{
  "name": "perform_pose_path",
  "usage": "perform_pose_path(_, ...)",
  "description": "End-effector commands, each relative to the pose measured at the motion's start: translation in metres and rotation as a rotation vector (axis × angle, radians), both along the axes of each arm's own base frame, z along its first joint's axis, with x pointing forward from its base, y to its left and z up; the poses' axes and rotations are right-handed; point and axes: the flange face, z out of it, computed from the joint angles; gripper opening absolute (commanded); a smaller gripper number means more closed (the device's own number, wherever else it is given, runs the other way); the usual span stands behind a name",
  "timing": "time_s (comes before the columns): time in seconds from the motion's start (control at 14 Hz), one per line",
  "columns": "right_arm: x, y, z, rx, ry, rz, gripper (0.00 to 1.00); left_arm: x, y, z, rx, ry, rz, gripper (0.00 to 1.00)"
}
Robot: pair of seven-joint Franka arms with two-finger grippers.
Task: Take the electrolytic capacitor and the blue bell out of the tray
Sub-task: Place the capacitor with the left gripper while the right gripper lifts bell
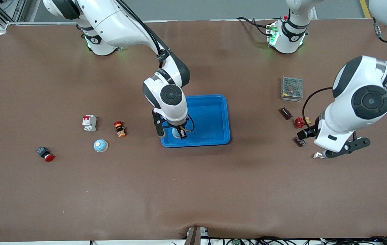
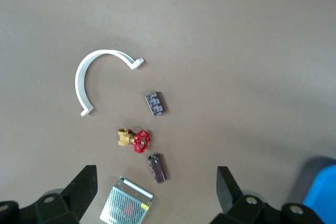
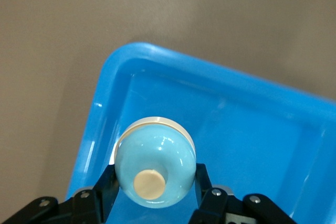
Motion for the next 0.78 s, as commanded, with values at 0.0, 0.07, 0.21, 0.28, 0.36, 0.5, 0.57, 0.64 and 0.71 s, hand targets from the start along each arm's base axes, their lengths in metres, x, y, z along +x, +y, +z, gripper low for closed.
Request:
perform_pose_path(0.0,0.011,-0.018,0.015,-0.009,0.016,0.143,0.0,-0.019,0.001,0.042,-0.033,-0.006,-0.041,1.0)
perform_pose_path(0.07,0.016,-0.028,0.02,-0.016,0.03,0.196,0.0,-0.022,0.005,0.051,-0.058,-0.004,-0.021,1.0)
perform_pose_path(0.21,0.031,-0.057,0.035,-0.024,0.057,0.298,0.0,-0.03,0.016,0.072,-0.098,-0.005,-0.055,1.0)
perform_pose_path(0.28,0.04,-0.075,0.045,-0.025,0.068,0.343,0.0,-0.034,0.024,0.081,-0.111,-0.002,-0.084,1.0)
perform_pose_path(0.36,0.046,-0.09,0.054,-0.027,0.086,0.388,0.0,-0.037,0.025,0.091,-0.126,-0.009,-0.117,1.0)
perform_pose_path(0.5,0.057,-0.121,0.069,-0.028,0.113,0.487,0.0,-0.047,0.036,0.112,-0.111,-0.022,-0.184,1.0)
perform_pose_path(0.57,0.062,-0.14,0.074,-0.023,0.121,0.525,0.0,-0.049,0.046,0.115,-0.109,-0.008,-0.203,1.0)
perform_pose_path(0.64,0.066,-0.159,0.078,-0.017,0.124,0.567,0.0,-0.055,0.048,0.124,-0.103,-0.006,-0.225,1.0)
perform_pose_path(0.71,0.068,-0.177,0.08,-0.012,0.125,0.598,0.0,-0.06,0.047,0.132,-0.095,-0.01,-0.233,1.0)
